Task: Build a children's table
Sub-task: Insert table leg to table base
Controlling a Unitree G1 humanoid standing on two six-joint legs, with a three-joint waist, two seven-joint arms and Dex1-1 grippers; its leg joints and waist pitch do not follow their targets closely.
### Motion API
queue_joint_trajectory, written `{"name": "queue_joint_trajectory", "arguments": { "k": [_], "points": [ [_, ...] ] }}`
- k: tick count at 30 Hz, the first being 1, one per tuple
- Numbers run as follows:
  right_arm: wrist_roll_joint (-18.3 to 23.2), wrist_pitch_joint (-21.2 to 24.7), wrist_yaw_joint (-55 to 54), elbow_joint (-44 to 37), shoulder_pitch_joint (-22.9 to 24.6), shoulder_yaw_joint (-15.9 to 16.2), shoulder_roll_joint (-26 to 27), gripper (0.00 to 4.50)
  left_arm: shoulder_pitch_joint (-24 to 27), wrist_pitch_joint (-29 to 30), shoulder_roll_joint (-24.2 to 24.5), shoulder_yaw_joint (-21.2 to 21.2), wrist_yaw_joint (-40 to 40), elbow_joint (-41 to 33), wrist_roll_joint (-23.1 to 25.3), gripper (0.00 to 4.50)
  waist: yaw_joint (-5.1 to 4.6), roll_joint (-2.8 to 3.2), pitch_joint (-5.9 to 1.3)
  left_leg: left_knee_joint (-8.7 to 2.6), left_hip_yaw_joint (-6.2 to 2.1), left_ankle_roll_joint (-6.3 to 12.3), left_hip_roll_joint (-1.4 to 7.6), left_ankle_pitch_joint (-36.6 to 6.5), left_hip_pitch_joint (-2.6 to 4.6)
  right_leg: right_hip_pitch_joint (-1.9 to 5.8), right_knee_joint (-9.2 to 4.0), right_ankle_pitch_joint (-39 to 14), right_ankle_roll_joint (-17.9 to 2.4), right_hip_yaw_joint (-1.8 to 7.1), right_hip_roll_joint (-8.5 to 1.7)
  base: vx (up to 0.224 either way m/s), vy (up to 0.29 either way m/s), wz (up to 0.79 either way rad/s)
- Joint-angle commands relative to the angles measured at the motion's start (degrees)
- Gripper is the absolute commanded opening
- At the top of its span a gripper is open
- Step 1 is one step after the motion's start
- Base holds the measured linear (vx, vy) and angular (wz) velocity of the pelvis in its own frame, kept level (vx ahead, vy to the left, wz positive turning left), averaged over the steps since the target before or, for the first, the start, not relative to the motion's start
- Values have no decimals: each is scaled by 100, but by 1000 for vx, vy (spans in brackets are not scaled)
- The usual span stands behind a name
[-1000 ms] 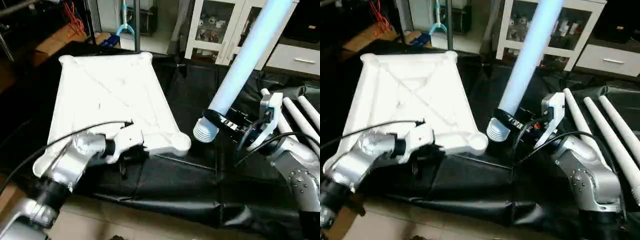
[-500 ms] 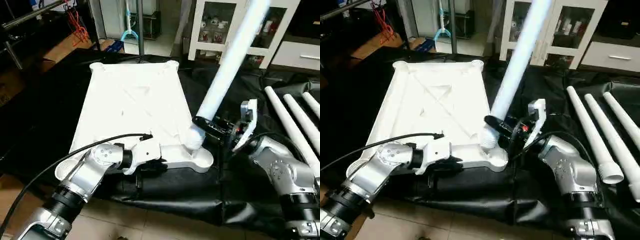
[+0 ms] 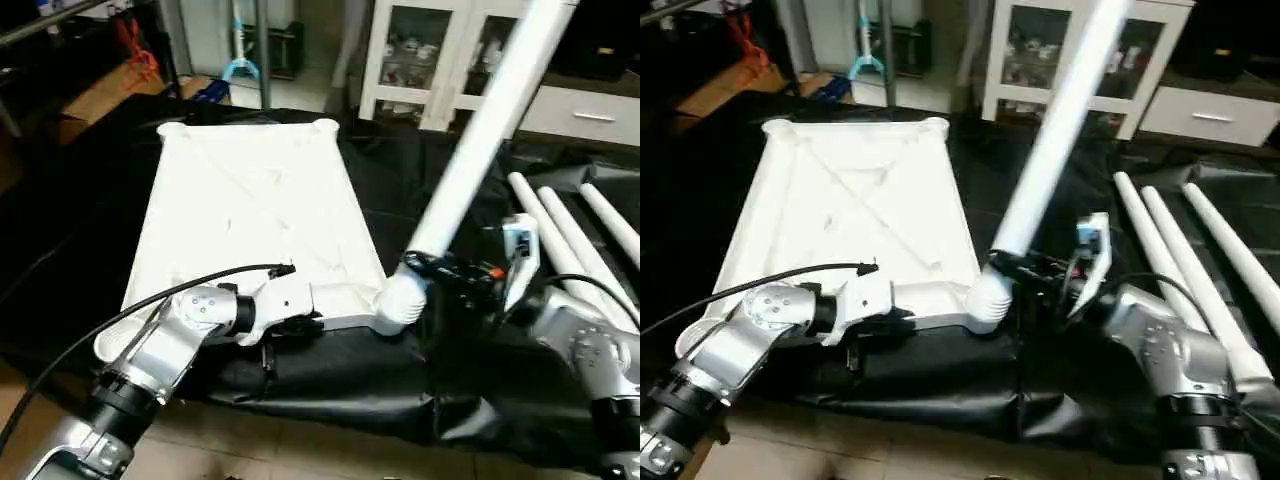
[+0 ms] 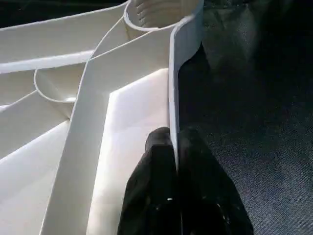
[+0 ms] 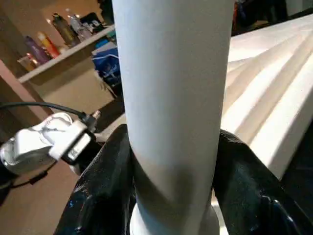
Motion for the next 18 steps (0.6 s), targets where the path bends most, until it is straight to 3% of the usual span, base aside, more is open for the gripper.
{"name": "queue_joint_trajectory", "arguments": {
  "k": [1, 13, 18],
  "points": [
    [-201, -274, -81, -105, -8, -47, -99, 191, 137, 68, 35, 54, 78, 115, -4, 3, -5, -110, -248, -470, -206, -60, 301, -1926, 118, 58, -576, -2715, -829, 128, -263, 0, 0, 0],
    [-441, -581, -90, 428, -378, 114, 255, 191, 67, 236, -137, 112, -126, 10, -246, 3, -76, -102, -189, -502, -229, -64, 303, -2176, 127, -1, -611, -2907, -825, 136, -261, 0, 0, 0],
    [-633, -721, -22, 544, -416, 258, 262, 191, 58, 392, -176, 98, -245, -13, -328, 3, -69, -137, -165, -526, -215, -49, 315, -2131, 119, -8, -609, -2775, -840, 150, -254, 0, 0, 0]
  ]
}}
